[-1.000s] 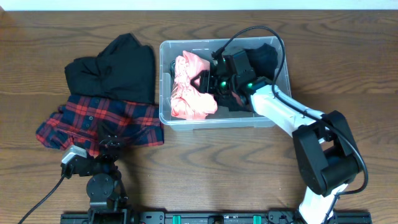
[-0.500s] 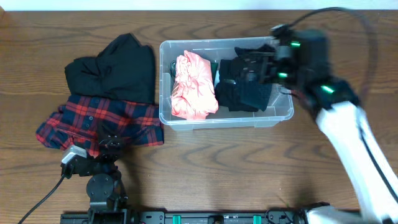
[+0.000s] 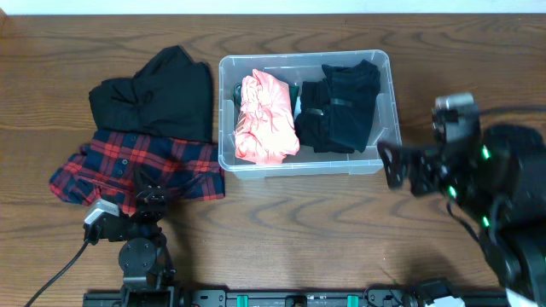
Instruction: Pack container
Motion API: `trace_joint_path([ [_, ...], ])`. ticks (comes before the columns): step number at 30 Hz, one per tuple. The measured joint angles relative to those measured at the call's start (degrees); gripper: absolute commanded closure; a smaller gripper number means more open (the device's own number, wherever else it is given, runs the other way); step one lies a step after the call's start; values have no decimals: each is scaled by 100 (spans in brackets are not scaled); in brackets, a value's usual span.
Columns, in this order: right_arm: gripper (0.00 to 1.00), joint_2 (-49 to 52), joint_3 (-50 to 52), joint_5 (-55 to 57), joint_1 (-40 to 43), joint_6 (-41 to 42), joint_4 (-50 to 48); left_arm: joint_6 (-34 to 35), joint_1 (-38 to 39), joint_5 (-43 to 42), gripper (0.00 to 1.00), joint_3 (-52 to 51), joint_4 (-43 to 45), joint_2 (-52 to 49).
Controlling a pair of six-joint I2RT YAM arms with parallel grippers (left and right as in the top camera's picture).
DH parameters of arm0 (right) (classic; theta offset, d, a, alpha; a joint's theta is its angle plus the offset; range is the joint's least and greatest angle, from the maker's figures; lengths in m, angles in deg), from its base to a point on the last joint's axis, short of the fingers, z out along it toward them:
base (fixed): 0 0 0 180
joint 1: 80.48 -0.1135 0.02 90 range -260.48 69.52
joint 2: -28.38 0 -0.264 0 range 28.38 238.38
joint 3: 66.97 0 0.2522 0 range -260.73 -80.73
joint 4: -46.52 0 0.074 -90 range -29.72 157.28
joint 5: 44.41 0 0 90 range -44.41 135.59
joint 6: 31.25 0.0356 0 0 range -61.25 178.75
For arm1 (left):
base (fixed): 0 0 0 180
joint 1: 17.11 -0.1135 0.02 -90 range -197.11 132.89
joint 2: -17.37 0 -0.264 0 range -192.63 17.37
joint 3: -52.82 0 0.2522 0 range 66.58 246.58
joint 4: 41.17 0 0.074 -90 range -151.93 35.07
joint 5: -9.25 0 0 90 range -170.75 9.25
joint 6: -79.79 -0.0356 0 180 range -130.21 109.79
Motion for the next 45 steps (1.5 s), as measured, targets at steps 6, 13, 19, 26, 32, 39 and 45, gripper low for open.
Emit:
trace_joint_path([
  [6, 1, -505, 0, 282, 0, -109, 678, -2, 0, 0, 2, 0, 0, 0],
  [13, 1, -907, 0, 785, 0, -361, 717, -2, 0, 0, 2, 0, 0, 0],
  [19, 1, -1526, 455, 981, 155, -520, 151, -2, 0, -2, 2, 0, 0, 0],
  [26, 1, -2739, 2358, 920, 715, -535, -787, 0, 0, -2, 2, 0, -4, 0],
  [32, 1, -3624, 3729, 848, 946, -535, -835, 0, 0, -2, 2, 2, -2, 0],
  [39, 1, -4310, 4739, 828, 1165, -538, -1440, -2, 0, -2, 2, 2, -2, 0],
  [45, 1, -4824, 5499, 809, 1300, -538, -2205, 0, 0, -2, 2, 0, -2, 0],
])
